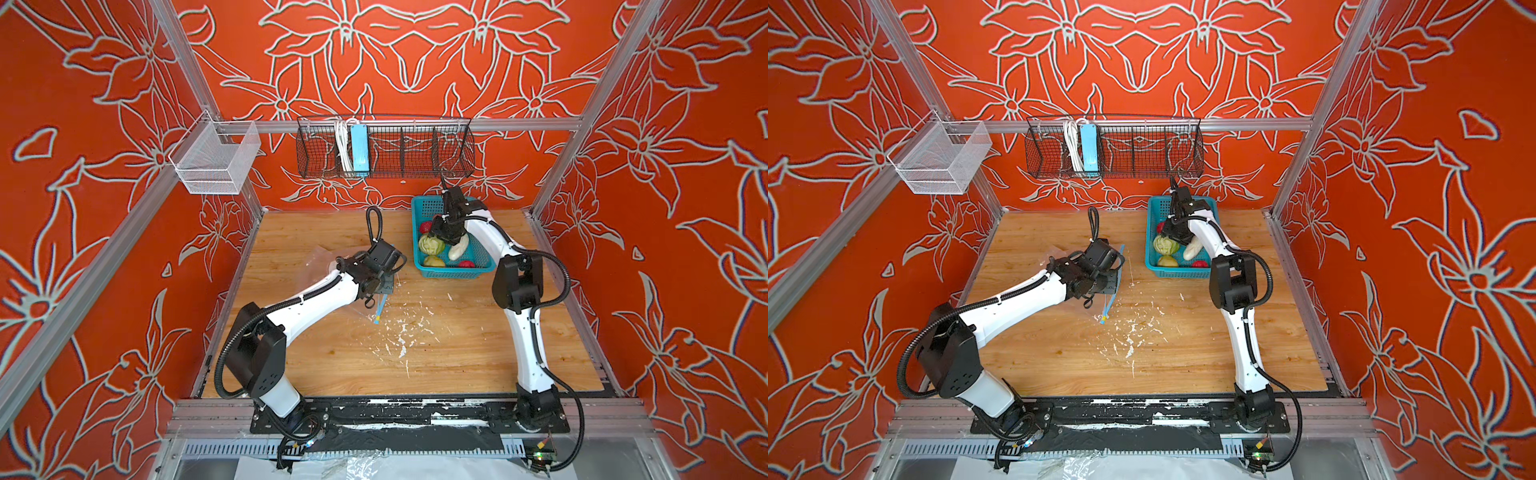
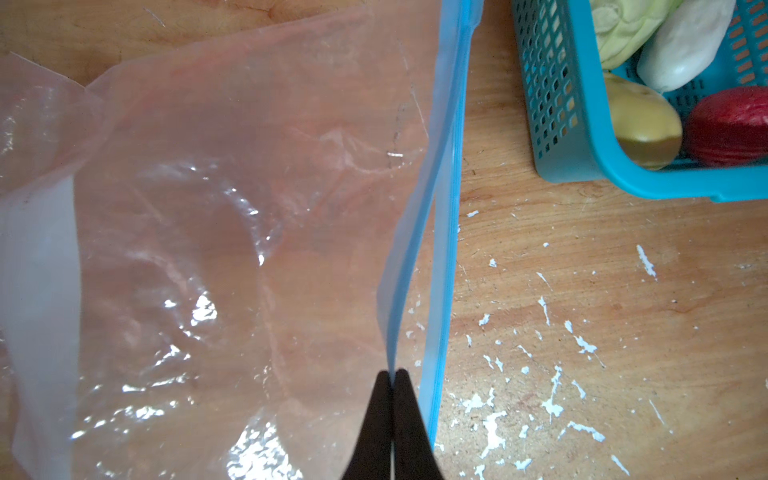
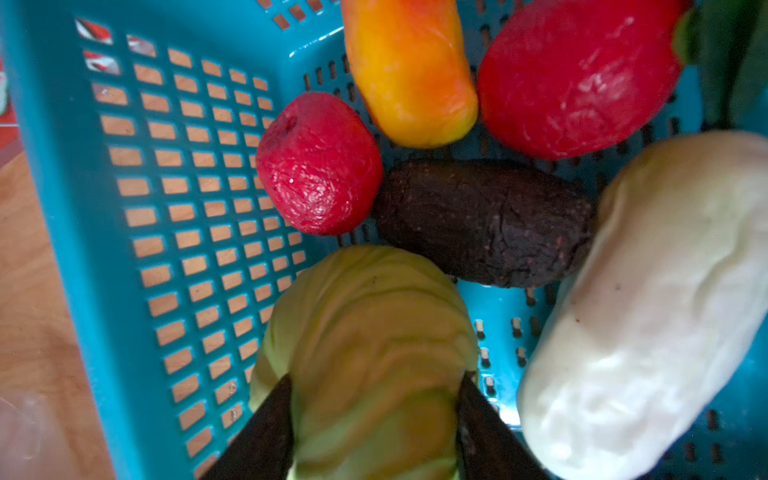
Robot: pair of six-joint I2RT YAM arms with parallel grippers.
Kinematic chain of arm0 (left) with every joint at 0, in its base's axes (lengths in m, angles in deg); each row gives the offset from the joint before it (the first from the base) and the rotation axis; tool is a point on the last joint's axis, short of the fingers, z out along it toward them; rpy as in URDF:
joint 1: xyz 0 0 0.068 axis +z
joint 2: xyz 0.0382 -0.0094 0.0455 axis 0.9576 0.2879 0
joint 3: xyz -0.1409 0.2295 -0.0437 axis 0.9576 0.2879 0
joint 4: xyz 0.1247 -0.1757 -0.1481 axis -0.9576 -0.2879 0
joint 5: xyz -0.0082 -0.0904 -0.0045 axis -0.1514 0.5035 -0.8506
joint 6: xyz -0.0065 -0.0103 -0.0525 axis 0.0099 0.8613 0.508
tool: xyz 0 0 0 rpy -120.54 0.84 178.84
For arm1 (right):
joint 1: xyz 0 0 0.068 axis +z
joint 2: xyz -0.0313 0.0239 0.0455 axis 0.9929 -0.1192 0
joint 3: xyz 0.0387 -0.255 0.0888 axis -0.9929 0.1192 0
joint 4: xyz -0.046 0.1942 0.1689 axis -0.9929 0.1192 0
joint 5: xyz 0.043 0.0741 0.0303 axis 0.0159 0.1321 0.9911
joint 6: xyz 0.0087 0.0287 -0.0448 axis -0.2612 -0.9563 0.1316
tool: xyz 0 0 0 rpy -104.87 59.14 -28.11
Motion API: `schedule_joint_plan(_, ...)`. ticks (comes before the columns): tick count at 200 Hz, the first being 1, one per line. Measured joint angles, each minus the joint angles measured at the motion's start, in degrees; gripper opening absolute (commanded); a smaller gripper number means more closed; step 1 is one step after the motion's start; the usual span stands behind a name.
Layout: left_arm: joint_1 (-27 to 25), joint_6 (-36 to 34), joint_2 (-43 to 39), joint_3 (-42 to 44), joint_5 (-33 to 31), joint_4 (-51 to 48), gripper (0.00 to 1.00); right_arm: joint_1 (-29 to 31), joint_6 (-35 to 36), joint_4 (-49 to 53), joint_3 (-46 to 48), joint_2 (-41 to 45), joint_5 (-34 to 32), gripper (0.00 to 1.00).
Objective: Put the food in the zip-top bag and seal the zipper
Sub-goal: 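Lower the right gripper into the basket and grasp the green cabbage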
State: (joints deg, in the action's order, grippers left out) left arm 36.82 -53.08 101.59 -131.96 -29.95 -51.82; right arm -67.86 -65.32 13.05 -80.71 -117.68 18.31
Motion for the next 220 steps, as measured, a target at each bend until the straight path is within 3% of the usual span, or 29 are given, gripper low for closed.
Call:
schedule_joint_plan(29, 0.13, 0.17, -0.20, -0.02, 0.09, -0.04, 0.00, -0.13, -0.04, -1.70, 1.79, 0.70, 1.14, 0.14)
schedule_joint_plan(46, 0.13, 0.46, -0.85, 0.00, -0.15, -0.17, 0.00, -0.46, -0.07, -2.49, 3.02, 1.40, 1.95, 0.08)
schedule_joint_plan(91, 0.13, 1.27, -1.73, -0.02, -1.20, -0.39, 0.00, -0.92, -0.09, -6.88, 10.71, 5.79, 3.85, 0.02)
schedule_joint_plan(220, 0.13, 1.73, -1.73, -2.05, -0.04, -0.76, 0.00, -3.85, -0.31, -24.15, 34.21, 28.15, 12.55, 0.00)
